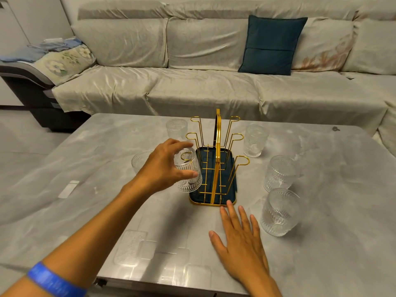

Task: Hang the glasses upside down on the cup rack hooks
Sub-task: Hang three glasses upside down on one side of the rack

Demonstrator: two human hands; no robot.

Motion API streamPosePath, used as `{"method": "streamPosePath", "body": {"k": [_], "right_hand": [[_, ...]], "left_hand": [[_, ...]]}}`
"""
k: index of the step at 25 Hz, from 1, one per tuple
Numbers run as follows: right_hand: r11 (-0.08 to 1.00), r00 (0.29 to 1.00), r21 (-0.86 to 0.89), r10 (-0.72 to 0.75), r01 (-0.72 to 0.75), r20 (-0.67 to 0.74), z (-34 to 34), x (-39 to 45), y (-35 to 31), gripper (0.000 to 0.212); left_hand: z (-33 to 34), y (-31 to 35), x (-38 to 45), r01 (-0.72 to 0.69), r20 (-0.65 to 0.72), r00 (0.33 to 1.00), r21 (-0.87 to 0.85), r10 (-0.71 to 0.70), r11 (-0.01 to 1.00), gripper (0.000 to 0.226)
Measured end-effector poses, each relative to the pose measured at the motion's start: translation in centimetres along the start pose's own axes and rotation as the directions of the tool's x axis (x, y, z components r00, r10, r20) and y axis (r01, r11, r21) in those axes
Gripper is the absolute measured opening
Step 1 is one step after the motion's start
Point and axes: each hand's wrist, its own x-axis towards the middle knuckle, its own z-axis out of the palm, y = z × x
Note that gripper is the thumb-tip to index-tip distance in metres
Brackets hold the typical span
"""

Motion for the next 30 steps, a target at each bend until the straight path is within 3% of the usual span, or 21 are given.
{"method": "streamPosePath", "body": {"k": [2, 3, 5, 7, 8, 9, 11, 13, 21, 24, 30], "right_hand": [[1.0, 1.0, -0.004, -0.001, 0.001, 0.009, 0.1, 0.0, 0.0, 0.076], [1.0, 1.0, -0.006, -0.002, 0.002, 0.014, 0.0, 0.0, 0.0, 0.076], [1.0, 1.0, -0.009, 0.0, 0.0, 0.015, 0.0, 0.0, 0.0, 0.077], [1.0, 1.0, -0.015, 0.007, -0.007, 0.019, -0.2, 0.0, 0.0, 0.079], [1.0, 1.0, -0.02, 0.008, -0.008, 0.027, -0.3, 0.0, -0.1, 0.081], [1.0, 0.999, -0.024, 0.009, -0.008, 0.037, -0.4, 0.1, -0.2, 0.082], [0.999, 0.999, -0.028, 0.017, -0.015, 0.049, -0.6, 0.2, -0.3, 0.083], [0.999, 0.998, -0.029, 0.026, -0.024, 0.05, -0.7, 0.4, -0.4, 0.082], [0.999, 0.999, -0.036, 0.014, -0.012, 0.047, -0.5, 0.3, -0.4, 0.076], [1.0, 0.998, -0.025, 0.016, -0.015, 0.061, -0.6, 0.4, -0.4, 0.077], [1.0, 0.997, -0.022, 0.019, -0.018, 0.069, -0.9, 0.5, -0.5, 0.078]], "left_hand": [[-0.5, -0.6, -0.6, 0.012, 0.038, 0.999, -0.015, -0.012, 1.0, 0.086], [-0.7, -1.4, -1.3, 0.02, 0.011, 1.0, -0.103, -0.019, 0.994, 0.085], [-0.8, -3.6, -3.4, 0.037, -0.234, 0.961, -0.41, -0.144, 0.911, 0.065], [-0.2, -6.6, -5.1, 0.096, -0.463, 0.773, -0.59, -0.433, 0.802, 0.051], [0.4, -8.1, -5.4, 0.196, -0.465, 0.696, -0.61, -0.547, 0.768, 0.055], [1.1, -9.5, -5.4, 0.319, -0.398, 0.678, -0.599, -0.619, 0.735, 0.063], [2.8, -11.8, -4.9, 0.462, -0.217, 0.751, -0.503, -0.624, 0.73, 0.084], [3.9, -13.1, -3.8, 0.446, -0.15, 0.812, -0.465, -0.564, 0.765, 0.095], [1.6, -14.0, -1.6, 0.376, -0.17, 0.859, -0.432, -0.483, 0.82, 0.08], [-2.9, -11.2, -0.2, 0.273, -0.229, 0.901, -0.359, -0.368, 0.892, 0.089], [-9.6, -4.0, 3.9, 0.097, -0.262, 0.942, -0.385, -0.21, 0.918, 0.086]]}}
